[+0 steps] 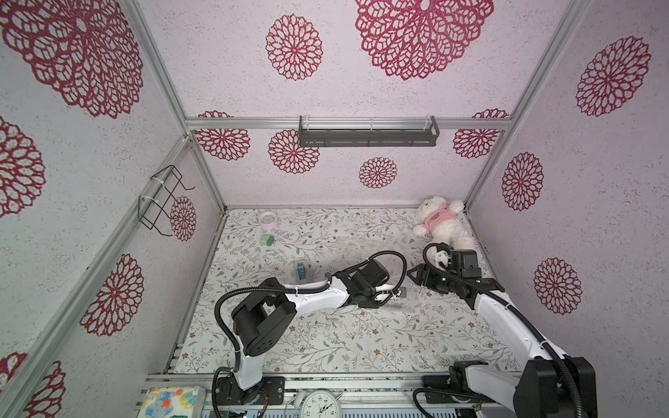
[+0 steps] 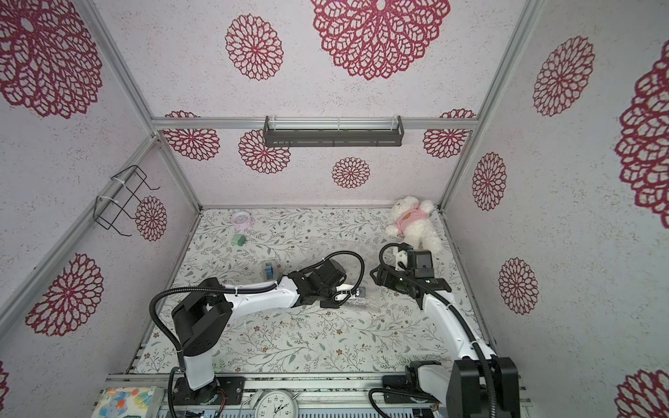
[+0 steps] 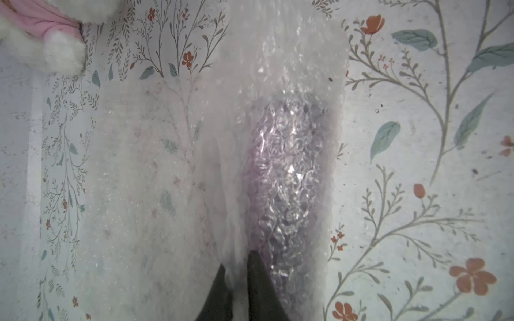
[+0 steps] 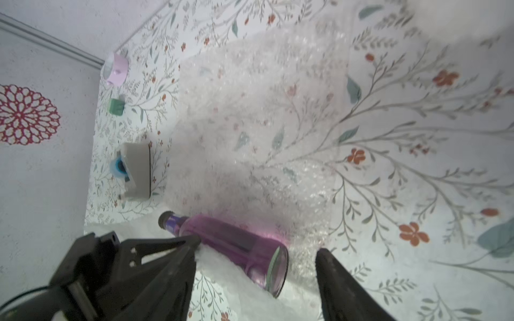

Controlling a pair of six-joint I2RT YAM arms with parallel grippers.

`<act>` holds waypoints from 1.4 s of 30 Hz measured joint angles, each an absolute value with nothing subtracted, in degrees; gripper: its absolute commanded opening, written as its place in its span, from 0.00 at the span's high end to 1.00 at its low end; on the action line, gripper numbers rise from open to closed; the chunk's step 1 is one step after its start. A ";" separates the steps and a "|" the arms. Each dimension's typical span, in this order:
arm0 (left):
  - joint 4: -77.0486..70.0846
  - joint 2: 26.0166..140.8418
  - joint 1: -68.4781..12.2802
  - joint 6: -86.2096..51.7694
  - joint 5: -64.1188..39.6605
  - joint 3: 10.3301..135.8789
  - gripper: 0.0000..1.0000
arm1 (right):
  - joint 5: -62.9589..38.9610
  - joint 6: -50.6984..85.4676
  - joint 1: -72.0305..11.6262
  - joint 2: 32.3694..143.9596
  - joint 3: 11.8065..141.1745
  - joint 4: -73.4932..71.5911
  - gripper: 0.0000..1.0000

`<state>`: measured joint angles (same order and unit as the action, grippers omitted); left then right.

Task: Wrap wine bottles in bubble wrap
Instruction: Wrap the wine bottle in bubble wrap.

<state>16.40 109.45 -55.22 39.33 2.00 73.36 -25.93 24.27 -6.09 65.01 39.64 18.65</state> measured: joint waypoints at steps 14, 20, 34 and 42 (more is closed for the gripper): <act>18.72 110.96 -54.43 37.28 -0.05 75.92 0.83 | -33.19 27.11 -6.22 67.94 32.18 8.71 0.29; 18.72 112.57 -53.25 36.42 -1.28 77.67 0.81 | -35.44 27.11 -6.96 70.46 31.59 4.27 0.31; 18.09 113.38 -52.01 35.27 -2.31 78.76 0.51 | -34.28 26.06 -8.49 76.44 32.03 2.61 1.00; 18.87 108.31 -51.31 34.83 -2.94 75.42 0.36 | -31.44 25.58 -9.06 76.88 33.23 3.79 1.00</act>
<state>18.87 108.31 -51.31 34.83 -2.94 75.42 -31.44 25.58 -9.06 76.88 33.23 3.79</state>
